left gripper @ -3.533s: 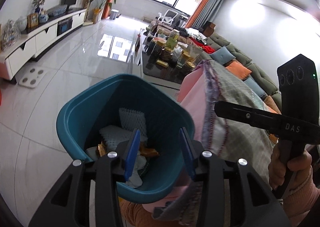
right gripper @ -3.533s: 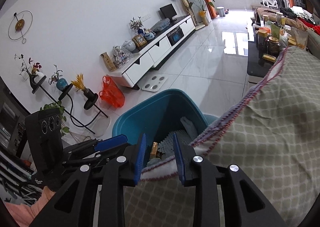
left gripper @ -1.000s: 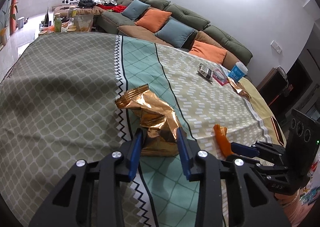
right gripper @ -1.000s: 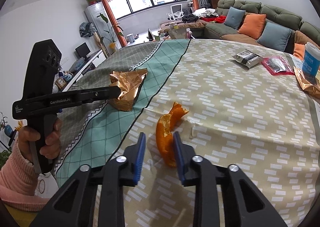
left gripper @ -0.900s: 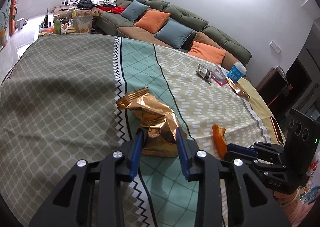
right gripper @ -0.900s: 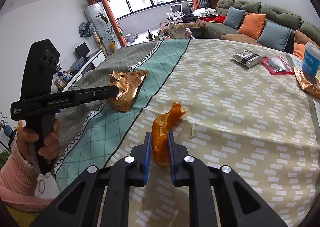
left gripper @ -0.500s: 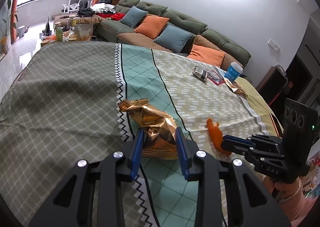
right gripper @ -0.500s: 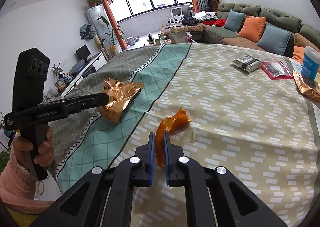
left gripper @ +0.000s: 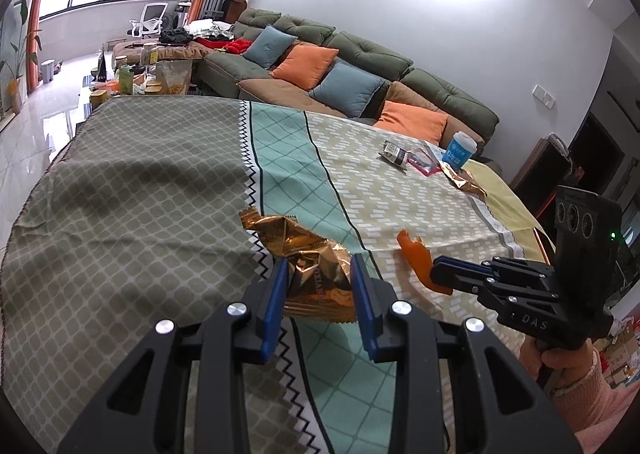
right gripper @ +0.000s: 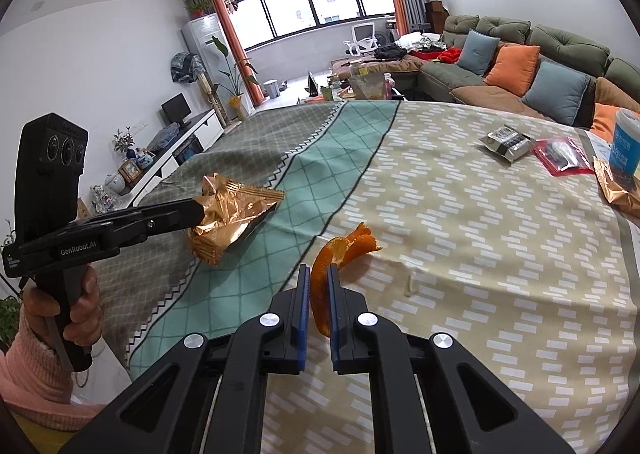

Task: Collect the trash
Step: 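Lift the gold foil bag toward the teal bin with the left gripper while the right gripper holds the peel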

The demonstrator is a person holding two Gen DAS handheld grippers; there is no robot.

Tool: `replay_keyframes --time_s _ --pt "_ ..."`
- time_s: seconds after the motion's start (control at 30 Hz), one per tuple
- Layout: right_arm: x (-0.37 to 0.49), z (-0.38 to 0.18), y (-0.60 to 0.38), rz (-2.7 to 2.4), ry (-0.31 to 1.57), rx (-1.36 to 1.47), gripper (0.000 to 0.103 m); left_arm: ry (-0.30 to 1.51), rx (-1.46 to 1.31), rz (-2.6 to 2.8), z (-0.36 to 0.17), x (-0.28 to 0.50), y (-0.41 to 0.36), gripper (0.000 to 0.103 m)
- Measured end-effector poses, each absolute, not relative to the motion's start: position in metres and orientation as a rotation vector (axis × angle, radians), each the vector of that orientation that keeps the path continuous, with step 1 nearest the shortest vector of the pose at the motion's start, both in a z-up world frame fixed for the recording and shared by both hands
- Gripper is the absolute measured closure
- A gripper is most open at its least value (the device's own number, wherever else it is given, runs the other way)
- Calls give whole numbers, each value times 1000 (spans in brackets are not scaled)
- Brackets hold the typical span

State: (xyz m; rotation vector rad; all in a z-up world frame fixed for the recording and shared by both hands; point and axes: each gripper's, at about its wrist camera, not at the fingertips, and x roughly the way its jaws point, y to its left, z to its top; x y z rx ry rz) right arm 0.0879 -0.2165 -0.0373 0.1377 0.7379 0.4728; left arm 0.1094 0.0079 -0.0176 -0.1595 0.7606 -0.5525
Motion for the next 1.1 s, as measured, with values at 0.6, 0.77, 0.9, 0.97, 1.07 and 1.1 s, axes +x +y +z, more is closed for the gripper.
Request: replay_keyframes --time_s 0.6,0.77,0.9,0.97,1.07,1.1 --pt "89 -28 -183 570 703 123 94 731 -213 -486 -13 71 54 71" --pt "89 -26 -172 601 693 119 95 722 -229 -468 -11 64 67 71" --pt "89 -25 -164 621 690 112 94 709 -231 -453 -8 58 76 71" --pt "89 -24 -160 631 688 109 94 696 -229 -443 -6 55 79 71" --pt "89 -23 -153 648 685 105 94 683 -225 -435 -4 50 84 71" --pt "88 -23 -151 655 684 102 94 679 -221 -428 -2 49 86 71"
